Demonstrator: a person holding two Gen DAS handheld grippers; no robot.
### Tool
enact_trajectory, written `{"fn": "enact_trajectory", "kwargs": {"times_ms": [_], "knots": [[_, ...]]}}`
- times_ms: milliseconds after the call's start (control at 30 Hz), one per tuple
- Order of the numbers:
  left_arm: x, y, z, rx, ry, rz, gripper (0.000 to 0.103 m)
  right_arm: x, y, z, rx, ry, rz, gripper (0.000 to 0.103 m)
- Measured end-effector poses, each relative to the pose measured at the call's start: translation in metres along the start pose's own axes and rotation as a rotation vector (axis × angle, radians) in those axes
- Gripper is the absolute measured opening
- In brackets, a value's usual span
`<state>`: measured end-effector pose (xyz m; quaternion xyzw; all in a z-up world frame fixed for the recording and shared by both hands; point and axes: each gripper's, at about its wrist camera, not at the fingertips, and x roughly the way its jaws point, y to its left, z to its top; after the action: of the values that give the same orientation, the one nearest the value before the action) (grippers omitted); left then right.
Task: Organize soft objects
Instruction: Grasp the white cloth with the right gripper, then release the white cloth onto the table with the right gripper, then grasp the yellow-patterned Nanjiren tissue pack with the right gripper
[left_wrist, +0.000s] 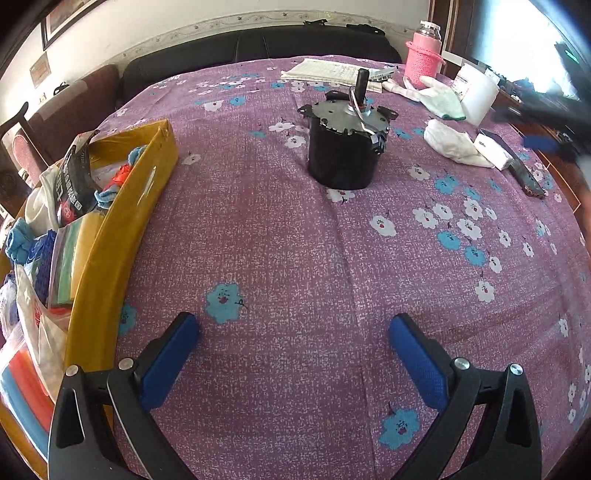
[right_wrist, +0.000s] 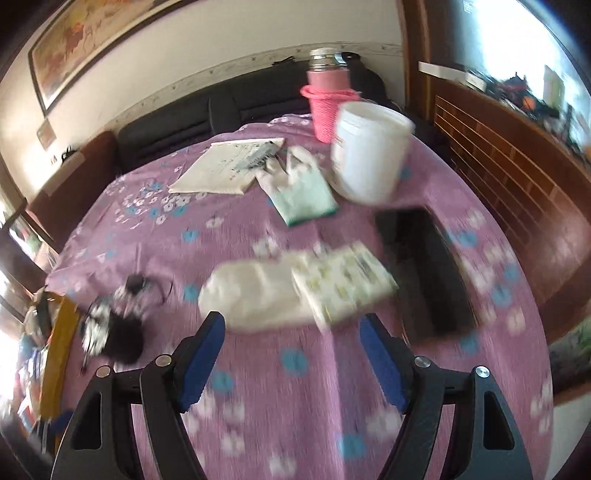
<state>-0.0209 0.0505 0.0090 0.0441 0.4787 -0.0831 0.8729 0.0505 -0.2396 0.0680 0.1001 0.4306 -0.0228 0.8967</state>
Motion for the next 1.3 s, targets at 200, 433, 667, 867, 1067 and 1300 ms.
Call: {"fn": "enact_trajectory", "kwargs": {"times_ms": [200, 433, 667, 867, 1067, 1300], "knots": [[0.0, 0.0, 0.0, 0.0, 0.0, -0.001, 0.103, 0.069, 0.054, 0.031, -0.155, 0.094, -0.081, 0.079], [-0.001, 0.001, 0.001, 0.0, 0.0, -0.001, 0.103, 0.074, 0.055, -0.003, -0.128, 0.224, -0.013, 0.049], [0.0, 0.001, 0.0, 0.0, 0.001, -0.001, 0.103, -0.003, 0.069, -0.104, -0.259, 0.378, 0.36, 0.051], [0.0, 0.002, 0.0, 0.0, 0.001, -0.001, 0.103, -0.062, 0.023, -0.097, -0.199, 0.154, 0.222, 0.074], [-0.001, 0.002, 0.0, 0.0, 0.001, -0.001, 0.103, -0.037, -0.053, -0.032, 0.16, 0.048, 0.019, 0.093], [0.0, 0.001, 0.0, 0.0, 0.001, -0.001, 0.103, 0.037, -0.056, 0.007, 0.253, 0.164, -0.035, 0.093]]}}
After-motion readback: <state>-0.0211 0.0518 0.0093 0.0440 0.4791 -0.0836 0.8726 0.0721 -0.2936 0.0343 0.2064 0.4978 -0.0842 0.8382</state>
